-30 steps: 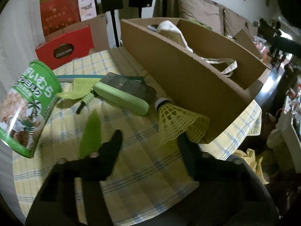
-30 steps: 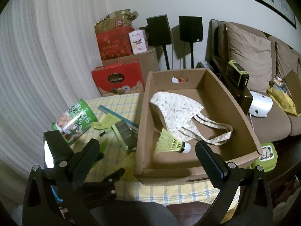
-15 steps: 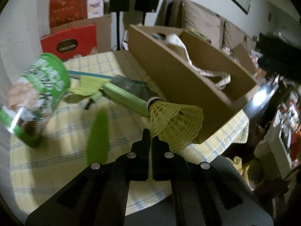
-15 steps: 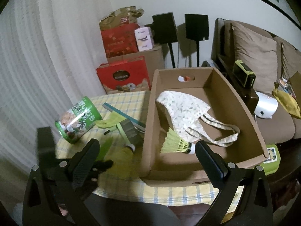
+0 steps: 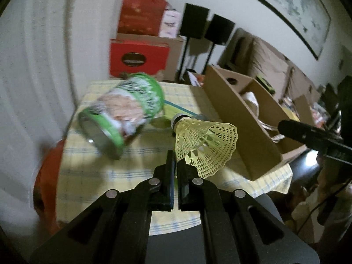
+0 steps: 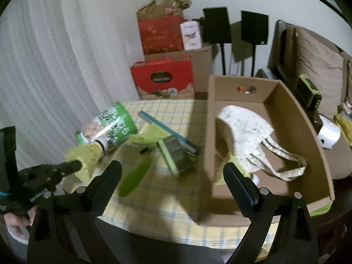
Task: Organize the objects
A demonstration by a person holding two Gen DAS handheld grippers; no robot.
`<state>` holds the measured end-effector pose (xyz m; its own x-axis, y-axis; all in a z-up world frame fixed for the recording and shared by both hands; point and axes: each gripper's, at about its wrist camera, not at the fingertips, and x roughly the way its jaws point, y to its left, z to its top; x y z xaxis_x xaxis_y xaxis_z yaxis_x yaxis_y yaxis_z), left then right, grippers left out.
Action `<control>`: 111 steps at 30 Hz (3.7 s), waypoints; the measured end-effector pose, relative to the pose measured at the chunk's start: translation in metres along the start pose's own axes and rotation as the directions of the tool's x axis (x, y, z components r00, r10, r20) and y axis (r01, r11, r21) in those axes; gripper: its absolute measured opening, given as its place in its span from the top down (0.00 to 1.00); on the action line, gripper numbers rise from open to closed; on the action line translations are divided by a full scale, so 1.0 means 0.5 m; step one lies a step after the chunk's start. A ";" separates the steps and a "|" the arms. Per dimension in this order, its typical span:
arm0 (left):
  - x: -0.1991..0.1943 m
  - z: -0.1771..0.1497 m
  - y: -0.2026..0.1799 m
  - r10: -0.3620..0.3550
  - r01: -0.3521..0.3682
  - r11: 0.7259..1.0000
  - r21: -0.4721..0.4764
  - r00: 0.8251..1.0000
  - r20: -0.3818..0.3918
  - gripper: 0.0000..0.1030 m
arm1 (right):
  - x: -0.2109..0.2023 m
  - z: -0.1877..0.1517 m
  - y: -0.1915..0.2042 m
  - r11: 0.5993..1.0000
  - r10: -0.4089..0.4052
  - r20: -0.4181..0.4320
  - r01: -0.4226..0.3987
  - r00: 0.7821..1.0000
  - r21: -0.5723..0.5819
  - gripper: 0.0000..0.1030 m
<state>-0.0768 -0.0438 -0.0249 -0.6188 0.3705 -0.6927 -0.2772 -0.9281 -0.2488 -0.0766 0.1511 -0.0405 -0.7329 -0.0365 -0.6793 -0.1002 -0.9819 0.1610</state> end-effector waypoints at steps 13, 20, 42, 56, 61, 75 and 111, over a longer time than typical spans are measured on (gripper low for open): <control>-0.025 -0.043 0.065 0.070 -0.069 0.995 -0.067 0.997 0.021 0.98 | 0.157 -0.027 0.102 0.998 0.055 -0.152 -0.055 0.987 0.007 0.26; -0.026 -0.053 0.084 0.066 -0.064 0.994 -0.085 0.998 0.021 0.98 | 0.249 -0.052 0.144 1.000 0.021 -0.234 -0.023 0.972 -0.004 0.35; -0.016 -0.066 0.094 0.045 -0.043 0.995 -0.090 0.999 0.017 0.98 | 0.320 -0.099 0.184 0.980 -0.144 -0.220 0.108 0.965 -0.168 0.67; -0.011 -0.070 0.080 0.031 -0.030 0.996 -0.085 0.999 0.010 0.98 | 0.284 -0.077 0.130 0.997 -0.045 -0.226 0.030 0.973 -0.070 0.88; -0.013 -0.067 0.081 0.031 -0.030 0.996 -0.086 0.999 0.012 0.98 | 0.271 -0.083 0.102 0.998 -0.045 -0.246 0.035 0.968 -0.047 0.87; -0.006 -0.070 0.079 0.019 -0.019 0.996 -0.090 1.000 0.004 0.98 | 0.266 -0.103 0.187 0.980 -0.003 -0.225 -0.041 0.974 -0.193 0.87; -0.018 -0.080 0.106 0.013 -0.011 0.993 -0.119 1.000 0.012 0.98 | 0.291 -0.149 0.256 0.956 -0.027 -0.254 -0.049 0.967 -0.288 0.53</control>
<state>-0.0568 -0.0975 -0.0589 -0.6311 0.3592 -0.6875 -0.1806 -0.9300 -0.3201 -0.1457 0.0063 -0.1722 -0.5351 -0.0559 -0.8429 0.1335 -0.9909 -0.0190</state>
